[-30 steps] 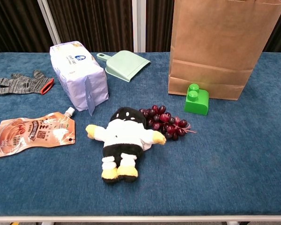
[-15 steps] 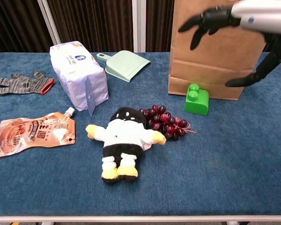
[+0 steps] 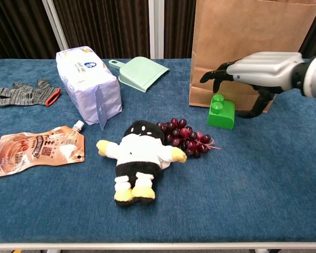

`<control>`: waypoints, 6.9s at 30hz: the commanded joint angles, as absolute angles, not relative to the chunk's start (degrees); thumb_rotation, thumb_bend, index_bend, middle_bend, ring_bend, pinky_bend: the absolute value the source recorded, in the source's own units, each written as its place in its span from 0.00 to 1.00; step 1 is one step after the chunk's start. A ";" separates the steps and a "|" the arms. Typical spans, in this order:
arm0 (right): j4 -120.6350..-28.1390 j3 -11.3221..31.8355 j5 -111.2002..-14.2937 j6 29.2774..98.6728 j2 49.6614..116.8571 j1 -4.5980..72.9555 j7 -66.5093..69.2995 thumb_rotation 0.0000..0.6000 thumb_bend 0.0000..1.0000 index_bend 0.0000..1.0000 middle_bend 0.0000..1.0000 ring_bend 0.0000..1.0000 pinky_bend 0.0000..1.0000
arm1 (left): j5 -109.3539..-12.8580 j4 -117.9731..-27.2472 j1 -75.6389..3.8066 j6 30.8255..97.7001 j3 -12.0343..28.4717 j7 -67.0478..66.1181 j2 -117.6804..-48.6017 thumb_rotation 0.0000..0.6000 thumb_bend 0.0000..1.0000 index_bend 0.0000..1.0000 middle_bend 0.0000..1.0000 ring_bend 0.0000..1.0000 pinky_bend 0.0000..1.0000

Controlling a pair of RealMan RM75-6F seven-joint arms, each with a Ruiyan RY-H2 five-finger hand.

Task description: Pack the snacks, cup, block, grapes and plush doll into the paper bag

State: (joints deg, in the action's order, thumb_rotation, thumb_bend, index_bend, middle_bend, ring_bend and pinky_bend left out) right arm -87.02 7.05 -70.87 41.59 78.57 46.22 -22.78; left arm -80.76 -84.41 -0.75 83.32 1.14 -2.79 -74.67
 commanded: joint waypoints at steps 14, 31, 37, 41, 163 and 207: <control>-78.42 5.26 -65.40 38.24 86.11 50.41 -26.04 1.00 0.25 0.06 0.20 0.00 0.09 | -80.19 -82.72 -0.57 82.55 1.12 -1.17 -75.37 1.00 0.12 0.27 0.16 0.11 0.13; -95.42 -2.90 -69.91 45.43 74.24 43.32 -25.30 1.00 0.25 0.06 0.28 0.10 0.10 | -80.85 -82.09 -0.89 82.27 1.09 -0.61 -75.79 1.00 0.12 0.27 0.16 0.11 0.13; -96.23 -1.09 -72.87 51.40 73.01 41.06 -22.68 1.00 0.19 0.06 0.26 0.08 0.10 | -81.38 -82.39 -0.84 82.82 1.05 -0.79 -75.72 1.00 0.12 0.27 0.16 0.11 0.13; -93.87 0.63 -70.14 51.19 75.38 41.80 -25.21 1.00 0.15 0.03 0.21 0.03 0.10 | -81.10 -82.71 -0.83 82.70 1.13 -1.08 -75.59 1.00 0.12 0.27 0.16 0.11 0.13; -93.37 19.99 -59.78 60.86 68.15 42.08 -12.37 1.00 0.21 0.00 0.10 0.00 0.08 | -81.01 -83.68 -1.01 82.23 0.93 -1.45 -74.87 1.00 0.12 0.27 0.16 0.11 0.13; -89.85 6.33 -74.43 46.66 84.99 45.61 -19.69 1.00 0.11 0.07 0.20 0.05 0.22 | -80.57 -82.92 -0.83 81.94 0.91 -0.68 -75.09 1.00 0.12 0.27 0.16 0.11 0.13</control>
